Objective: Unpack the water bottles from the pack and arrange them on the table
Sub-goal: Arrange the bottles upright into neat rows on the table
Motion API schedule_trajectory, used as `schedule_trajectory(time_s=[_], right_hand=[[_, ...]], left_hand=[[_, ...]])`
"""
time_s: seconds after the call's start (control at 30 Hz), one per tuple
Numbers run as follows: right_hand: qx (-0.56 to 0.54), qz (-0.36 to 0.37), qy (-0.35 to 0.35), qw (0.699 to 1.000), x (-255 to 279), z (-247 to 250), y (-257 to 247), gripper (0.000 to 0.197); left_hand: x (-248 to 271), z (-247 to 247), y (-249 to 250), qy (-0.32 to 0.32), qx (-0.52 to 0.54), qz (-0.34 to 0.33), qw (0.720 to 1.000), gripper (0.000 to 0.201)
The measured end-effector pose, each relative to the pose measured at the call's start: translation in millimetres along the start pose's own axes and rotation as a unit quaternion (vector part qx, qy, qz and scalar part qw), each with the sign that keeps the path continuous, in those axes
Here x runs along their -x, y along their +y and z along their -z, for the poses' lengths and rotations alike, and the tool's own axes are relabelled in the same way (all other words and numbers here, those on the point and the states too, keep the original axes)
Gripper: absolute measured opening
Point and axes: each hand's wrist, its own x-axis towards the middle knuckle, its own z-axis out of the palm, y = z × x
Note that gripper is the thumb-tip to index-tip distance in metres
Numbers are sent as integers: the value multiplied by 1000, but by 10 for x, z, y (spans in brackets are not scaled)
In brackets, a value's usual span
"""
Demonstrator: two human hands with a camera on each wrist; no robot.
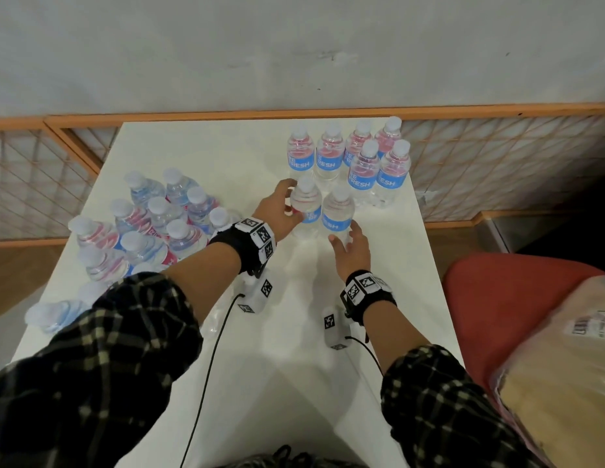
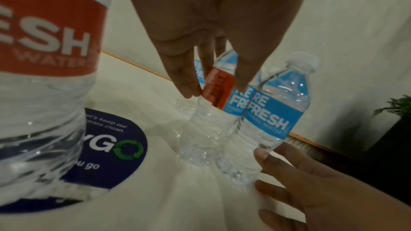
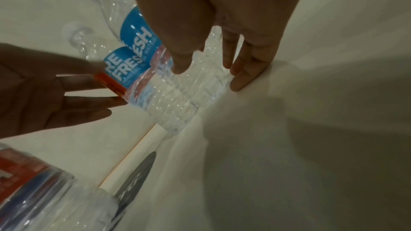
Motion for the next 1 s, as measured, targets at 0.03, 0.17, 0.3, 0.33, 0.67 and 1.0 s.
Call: schedule_trajectory(time_s=[0.03, 0.17, 0.3, 0.33, 0.67, 1.0], right_hand=[[4, 1, -3, 1000, -22, -21, -3, 63], [-10, -11, 8, 1000, -100, -73, -50, 60], [-22, -23, 25, 999, -176, -110, -120, 57], [-19, -21, 28, 999, -206, -115, -126, 58], [23, -37, 24, 999, -429, -192, -202, 61], [9, -57, 56, 997, -581, -285, -313, 61]], left_hand=[[-38, 7, -11, 4, 7, 4, 1000, 66], [-131, -41, -10, 23, 51, 33, 998, 81], [-192, -94, -31, 45, 39, 18, 998, 71], [-208, -84, -33, 36, 36, 15, 999, 68], [-458, 64, -25, -1, -15, -3, 1000, 65], [-539, 72, 4, -11, -37, 23, 999, 63]])
